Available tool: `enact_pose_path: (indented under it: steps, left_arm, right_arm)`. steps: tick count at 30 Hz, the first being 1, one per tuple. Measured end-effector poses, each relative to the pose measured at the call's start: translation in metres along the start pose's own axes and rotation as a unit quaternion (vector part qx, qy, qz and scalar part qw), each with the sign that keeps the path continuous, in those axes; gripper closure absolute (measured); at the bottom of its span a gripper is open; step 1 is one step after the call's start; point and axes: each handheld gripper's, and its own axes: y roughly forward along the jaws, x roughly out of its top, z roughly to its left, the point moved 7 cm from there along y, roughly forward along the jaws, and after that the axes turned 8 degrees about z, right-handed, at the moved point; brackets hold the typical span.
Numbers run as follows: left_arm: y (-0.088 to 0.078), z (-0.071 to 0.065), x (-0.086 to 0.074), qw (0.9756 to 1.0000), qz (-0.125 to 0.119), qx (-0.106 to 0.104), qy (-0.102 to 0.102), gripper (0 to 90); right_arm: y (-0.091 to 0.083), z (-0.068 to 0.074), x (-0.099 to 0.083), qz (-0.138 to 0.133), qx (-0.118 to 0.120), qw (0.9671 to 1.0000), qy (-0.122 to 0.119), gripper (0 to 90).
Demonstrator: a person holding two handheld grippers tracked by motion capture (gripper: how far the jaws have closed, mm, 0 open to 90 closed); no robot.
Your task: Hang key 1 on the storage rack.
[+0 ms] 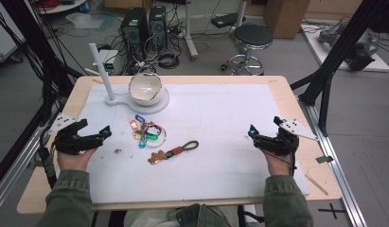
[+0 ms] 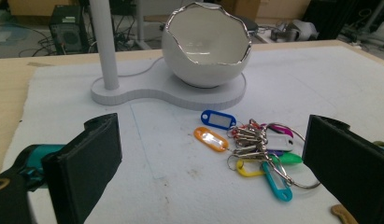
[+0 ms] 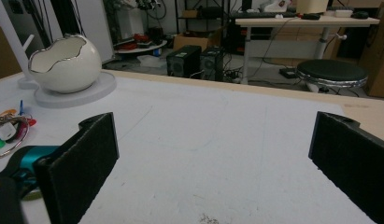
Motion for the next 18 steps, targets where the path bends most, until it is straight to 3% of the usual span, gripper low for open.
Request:
enact_pose_path:
  steps: [8, 18]
  left_arm:
    - [0.007, -0.022, 0.004, 0.9992, 0.019, -0.03, 0.02, 5.3]
    - [0.013, -0.035, 0.005, 0.9983, 0.03, -0.044, 0.024, 5.3]
  right_arm:
    - [0.0, 0.0, 0.0, 0.0, 0.001, 1.0, -0.002, 0.4]
    - [0.0, 0.0, 0.0, 0.0, 0.002, 1.0, -0.001, 0.4]
